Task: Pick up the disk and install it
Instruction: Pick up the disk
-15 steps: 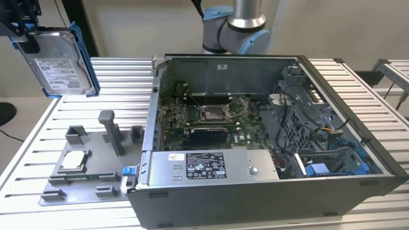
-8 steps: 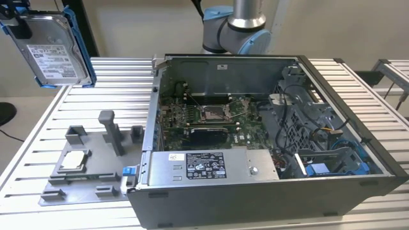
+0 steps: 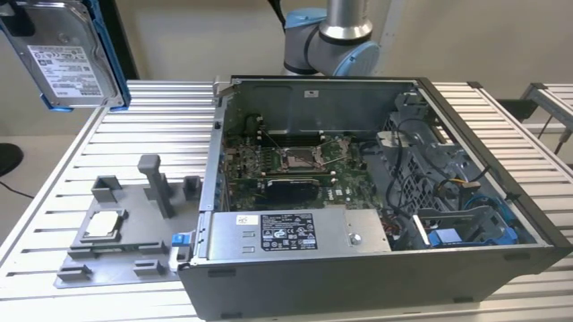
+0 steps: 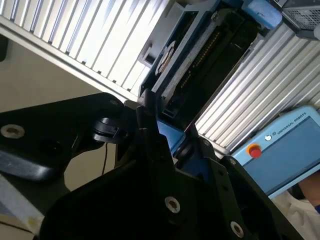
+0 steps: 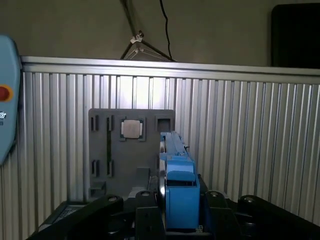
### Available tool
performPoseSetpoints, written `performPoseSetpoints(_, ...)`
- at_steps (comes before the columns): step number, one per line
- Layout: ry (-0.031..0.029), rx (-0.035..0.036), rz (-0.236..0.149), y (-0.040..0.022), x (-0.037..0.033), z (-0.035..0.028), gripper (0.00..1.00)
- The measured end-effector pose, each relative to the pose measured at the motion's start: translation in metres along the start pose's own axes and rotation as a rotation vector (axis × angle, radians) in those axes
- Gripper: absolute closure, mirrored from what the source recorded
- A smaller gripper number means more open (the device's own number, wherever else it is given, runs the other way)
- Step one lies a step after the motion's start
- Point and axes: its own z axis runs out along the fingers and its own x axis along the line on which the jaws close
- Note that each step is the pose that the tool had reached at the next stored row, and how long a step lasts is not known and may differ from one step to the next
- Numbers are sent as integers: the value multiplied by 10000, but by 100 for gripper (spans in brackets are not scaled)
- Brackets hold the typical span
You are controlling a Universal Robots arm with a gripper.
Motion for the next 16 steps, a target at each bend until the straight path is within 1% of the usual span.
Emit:
performPoseSetpoints(2,-1,0,0,-2,1,0,100)
performPoseSetpoints(3,-2,0,-2,-16,2,0,100)
performPoseSetpoints(5,-2,-2,0,-67,2,0,100)
performPoseSetpoints(9,-3,-2,-6,-211,5,2,100)
performPoseSetpoints(16,-3,-4,-27,-513,13,4,100)
